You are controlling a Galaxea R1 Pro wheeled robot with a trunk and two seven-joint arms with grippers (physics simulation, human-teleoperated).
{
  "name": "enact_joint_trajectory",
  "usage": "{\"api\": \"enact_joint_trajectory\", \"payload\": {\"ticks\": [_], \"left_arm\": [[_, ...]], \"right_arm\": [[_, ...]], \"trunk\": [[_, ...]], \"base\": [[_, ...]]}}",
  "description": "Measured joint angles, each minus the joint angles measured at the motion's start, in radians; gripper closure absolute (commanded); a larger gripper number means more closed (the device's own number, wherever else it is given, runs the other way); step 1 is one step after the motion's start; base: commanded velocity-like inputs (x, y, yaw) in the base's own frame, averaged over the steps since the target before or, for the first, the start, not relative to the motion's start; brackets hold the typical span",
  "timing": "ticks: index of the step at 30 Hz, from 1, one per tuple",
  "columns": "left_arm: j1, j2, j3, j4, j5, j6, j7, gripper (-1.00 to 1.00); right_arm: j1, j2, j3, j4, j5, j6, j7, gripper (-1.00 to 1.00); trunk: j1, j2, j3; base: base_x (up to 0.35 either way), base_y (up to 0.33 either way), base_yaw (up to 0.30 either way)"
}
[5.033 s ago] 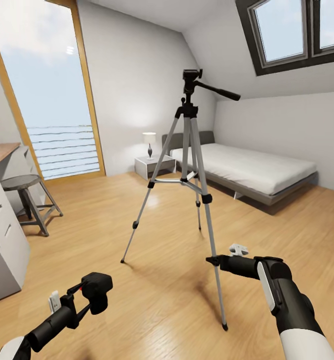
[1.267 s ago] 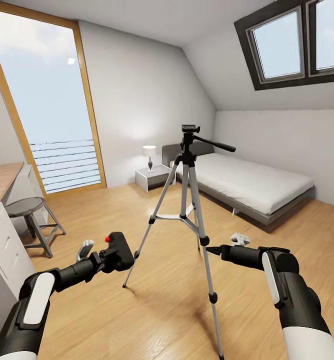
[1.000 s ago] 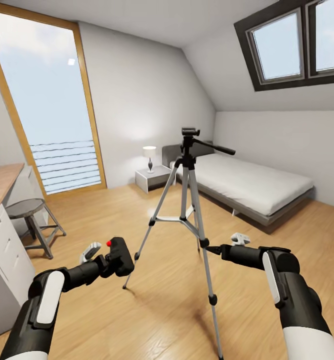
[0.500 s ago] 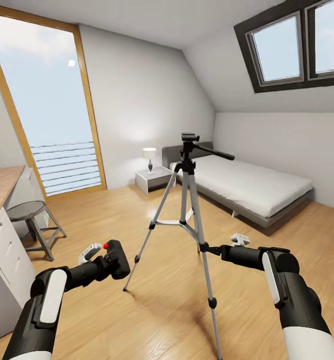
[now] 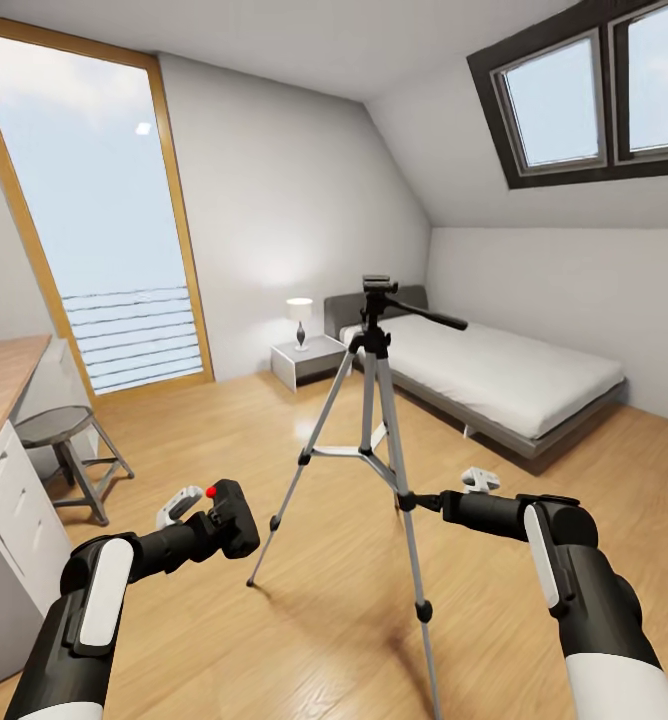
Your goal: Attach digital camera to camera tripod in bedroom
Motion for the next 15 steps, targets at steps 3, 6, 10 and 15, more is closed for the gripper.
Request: {"api": "enact_joint_trajectory", "payload": {"ticks": [3, 6, 10, 15], "left_arm": [[0.0, 0.0, 0.0, 0.001, 0.0, 0.0, 0.0, 1.0], [0.0, 0.0, 0.0, 0.002, 0.0, -0.001, 0.0, 1.0], [0.0, 0.0, 0.0, 0.003, 0.0, -0.002, 0.0, 1.0], [0.0, 0.0, 0.0, 0.007, -0.001, -0.004, 0.0, 1.0]], "right_arm": [[0.0, 0.0, 0.0, 0.0, 0.0, 0.0, 0.0, -1.0], [0.0, 0.0, -0.001, 0.0, -0.002, 0.0, 0.0, -1.0], [0.0, -0.001, -0.001, 0.0, -0.003, 0.0, 0.0, -1.0], [0.0, -0.001, -0.001, 0.0, -0.002, 0.0, 0.0, -1.0]], "trunk": [[-0.012, 0.021, 0.009], [-0.023, 0.042, 0.019], [-0.038, 0.07, 0.031], [-0.058, 0.105, 0.047]], "base": [[0.0, 0.0, 0.0], [0.0, 0.0, 0.0], [0.0, 0.0, 0.0], [0.0, 0.0, 0.0]]}}
